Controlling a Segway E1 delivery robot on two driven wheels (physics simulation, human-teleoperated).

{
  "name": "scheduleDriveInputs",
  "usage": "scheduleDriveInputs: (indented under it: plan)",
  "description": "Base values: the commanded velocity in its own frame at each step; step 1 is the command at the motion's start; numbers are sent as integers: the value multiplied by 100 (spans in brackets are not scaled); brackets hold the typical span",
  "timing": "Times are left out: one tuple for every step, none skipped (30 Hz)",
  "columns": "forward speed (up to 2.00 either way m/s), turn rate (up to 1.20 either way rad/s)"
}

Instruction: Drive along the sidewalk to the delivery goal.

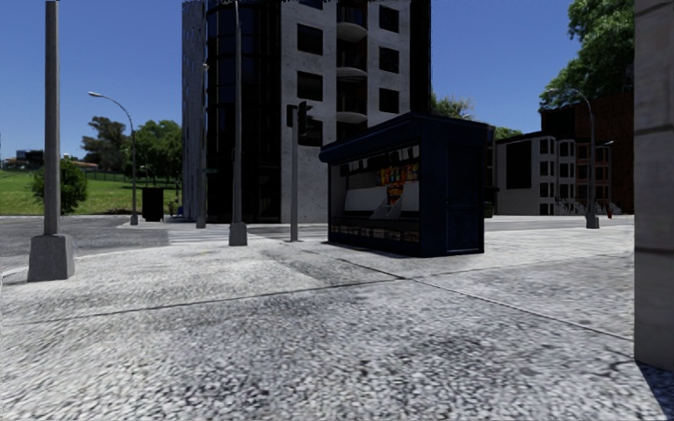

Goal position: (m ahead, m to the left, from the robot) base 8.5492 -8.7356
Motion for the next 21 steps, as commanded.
scheduleDriveInputs:
  plan:
    - [153, -47]
    - [153, -47]
    - [153, -47]
    - [153, -48]
    - [152, -48]
    - [152, -48]
    - [147, -49]
    - [146, -49]
    - [145, -49]
    - [145, -49]
    - [145, -49]
    - [145, -49]
    - [145, -50]
    - [145, -50]
    - [145, -50]
    - [145, -50]
    - [145, -50]
    - [145, -50]
    - [145, -50]
    - [145, -50]
    - [145, -50]
